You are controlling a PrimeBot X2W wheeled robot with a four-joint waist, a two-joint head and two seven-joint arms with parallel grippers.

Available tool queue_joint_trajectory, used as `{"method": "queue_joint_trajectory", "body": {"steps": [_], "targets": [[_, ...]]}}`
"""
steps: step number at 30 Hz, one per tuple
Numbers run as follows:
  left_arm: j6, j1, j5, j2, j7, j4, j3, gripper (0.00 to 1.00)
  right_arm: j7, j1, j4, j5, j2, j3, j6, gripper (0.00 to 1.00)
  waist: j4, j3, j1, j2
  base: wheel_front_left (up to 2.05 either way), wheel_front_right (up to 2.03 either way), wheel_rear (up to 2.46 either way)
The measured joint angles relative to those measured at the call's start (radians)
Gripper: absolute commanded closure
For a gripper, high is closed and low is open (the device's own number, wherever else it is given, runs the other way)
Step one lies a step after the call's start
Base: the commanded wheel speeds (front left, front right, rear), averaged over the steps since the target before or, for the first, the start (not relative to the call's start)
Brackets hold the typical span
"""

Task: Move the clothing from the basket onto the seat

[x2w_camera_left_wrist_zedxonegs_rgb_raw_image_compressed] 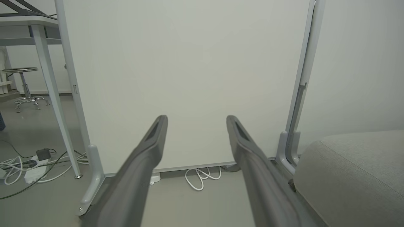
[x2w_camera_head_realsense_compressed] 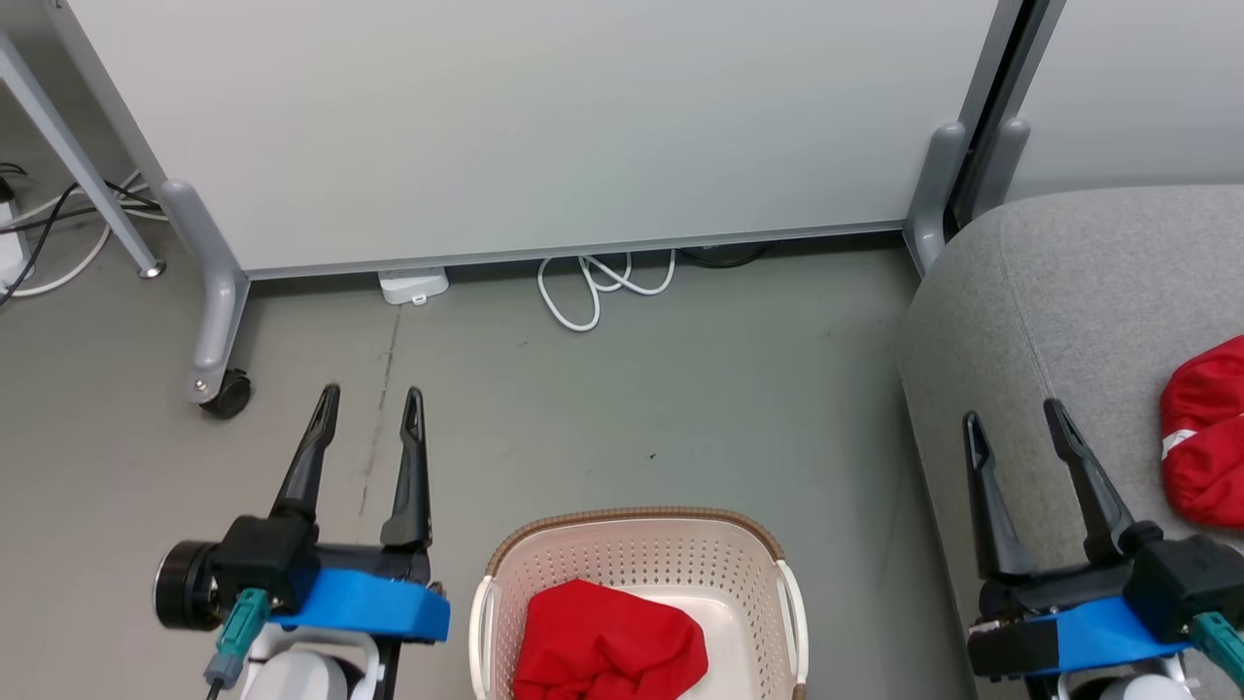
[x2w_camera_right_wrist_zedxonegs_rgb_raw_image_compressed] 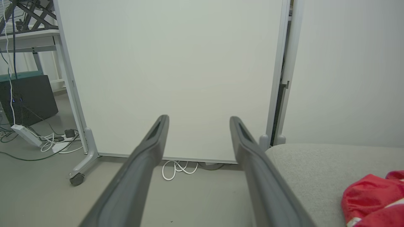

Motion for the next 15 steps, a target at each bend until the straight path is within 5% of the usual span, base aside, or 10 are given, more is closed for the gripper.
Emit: {"method": "queue_joint_trajectory", "body": {"steps": [15], "targets": [[-0.027, 0.08, 0.036, -0.025, 0.0, -0.001, 0.057, 0.0, 0.0, 0.05, 0.011, -0.002, 0.01, -0.006, 0.0, 0.0, 0.005, -0.018, 0.0001, 0.0, 0.0, 0.0, 0.0]]}}
